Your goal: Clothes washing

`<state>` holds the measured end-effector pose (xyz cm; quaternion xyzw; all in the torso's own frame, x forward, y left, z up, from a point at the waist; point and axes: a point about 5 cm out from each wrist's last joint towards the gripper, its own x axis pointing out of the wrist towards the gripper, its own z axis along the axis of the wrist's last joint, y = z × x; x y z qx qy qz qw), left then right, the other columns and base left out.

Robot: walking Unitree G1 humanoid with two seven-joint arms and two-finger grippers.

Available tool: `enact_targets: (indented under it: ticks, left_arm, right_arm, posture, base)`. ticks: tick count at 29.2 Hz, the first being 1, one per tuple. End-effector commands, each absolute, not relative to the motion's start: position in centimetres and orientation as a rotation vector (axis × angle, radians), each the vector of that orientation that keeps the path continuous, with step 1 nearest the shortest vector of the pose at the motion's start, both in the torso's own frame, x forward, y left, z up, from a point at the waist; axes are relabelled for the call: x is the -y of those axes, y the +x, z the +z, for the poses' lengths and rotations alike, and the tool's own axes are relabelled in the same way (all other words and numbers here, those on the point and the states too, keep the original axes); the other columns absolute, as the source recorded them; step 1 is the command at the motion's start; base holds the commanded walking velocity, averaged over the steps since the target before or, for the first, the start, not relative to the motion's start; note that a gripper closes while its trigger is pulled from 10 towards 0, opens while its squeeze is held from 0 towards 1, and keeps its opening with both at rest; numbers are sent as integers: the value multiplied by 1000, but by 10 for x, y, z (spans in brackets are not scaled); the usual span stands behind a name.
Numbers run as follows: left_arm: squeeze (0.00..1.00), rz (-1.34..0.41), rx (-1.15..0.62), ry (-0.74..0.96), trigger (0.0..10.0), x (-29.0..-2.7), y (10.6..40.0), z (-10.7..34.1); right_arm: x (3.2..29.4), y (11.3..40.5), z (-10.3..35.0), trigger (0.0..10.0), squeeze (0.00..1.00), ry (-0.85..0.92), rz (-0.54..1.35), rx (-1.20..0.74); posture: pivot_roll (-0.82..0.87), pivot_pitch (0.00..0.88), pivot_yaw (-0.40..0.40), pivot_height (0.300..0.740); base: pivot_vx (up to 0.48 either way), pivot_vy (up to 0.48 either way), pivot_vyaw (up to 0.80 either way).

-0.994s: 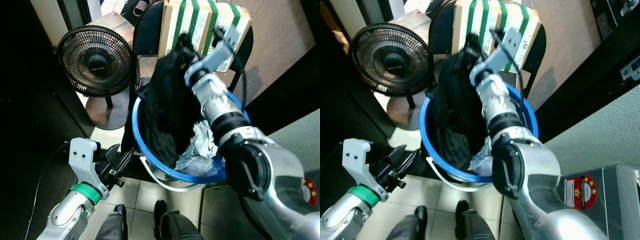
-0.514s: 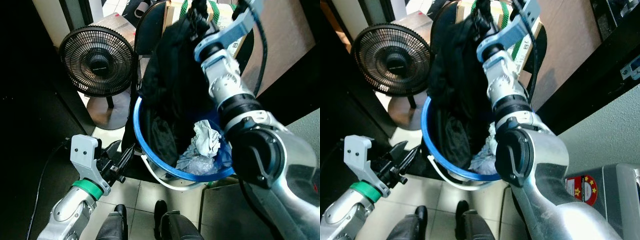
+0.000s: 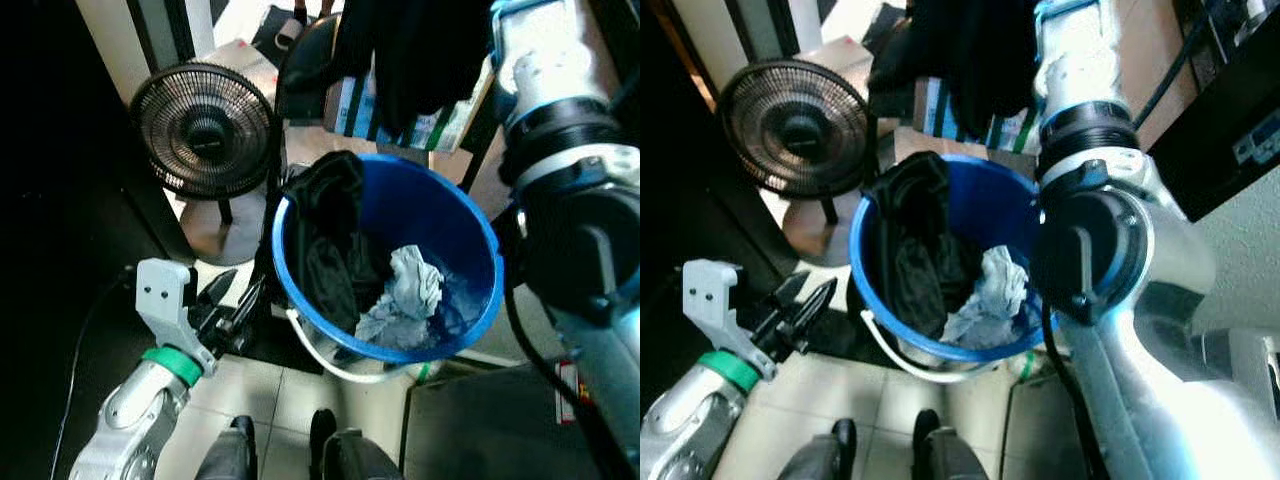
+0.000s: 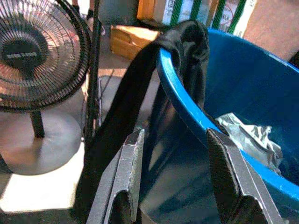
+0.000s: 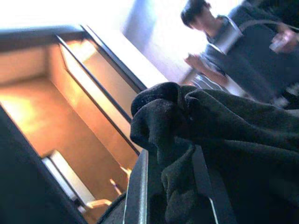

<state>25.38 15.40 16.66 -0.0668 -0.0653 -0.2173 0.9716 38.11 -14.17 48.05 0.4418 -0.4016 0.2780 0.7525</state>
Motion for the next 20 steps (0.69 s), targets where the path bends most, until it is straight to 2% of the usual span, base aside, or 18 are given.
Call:
enact_targets:
  ticks: [1, 10, 14, 17, 20]
  left_arm:
    - [0, -439, 112, -139, 10000, -156, 252, 160]
    - [0, -434, 163, -138, 10000, -158, 267, 169]
    - [0, -432, 176, -136, 10000, -158, 274, 172]
    - [0, -380, 174, -117, 10000, -161, 281, 174]
    - [0, -348, 179, -109, 10000, -164, 285, 176]
  right_arm:
    - [150, 371, 498, 0, 0, 970, 629, 957]
    - [184, 343, 535, 0, 0, 1041, 678, 1145]
    - [192, 335, 543, 0, 0, 1028, 683, 1187]
    - [193, 341, 533, 0, 0, 968, 644, 1160]
    - [191, 359, 500, 0, 0, 798, 556, 1076]
  posture:
    - [104, 159, -18, 740]
    - [95, 68, 8, 740]
    - [92, 60, 10, 740]
    - [90, 52, 12, 740]
    - [96, 49, 14, 740]
  base:
    - [0, 0, 0]
    - [0, 0, 0]
    - [0, 0, 0]
    - [0, 0, 0]
    - [0, 0, 0]
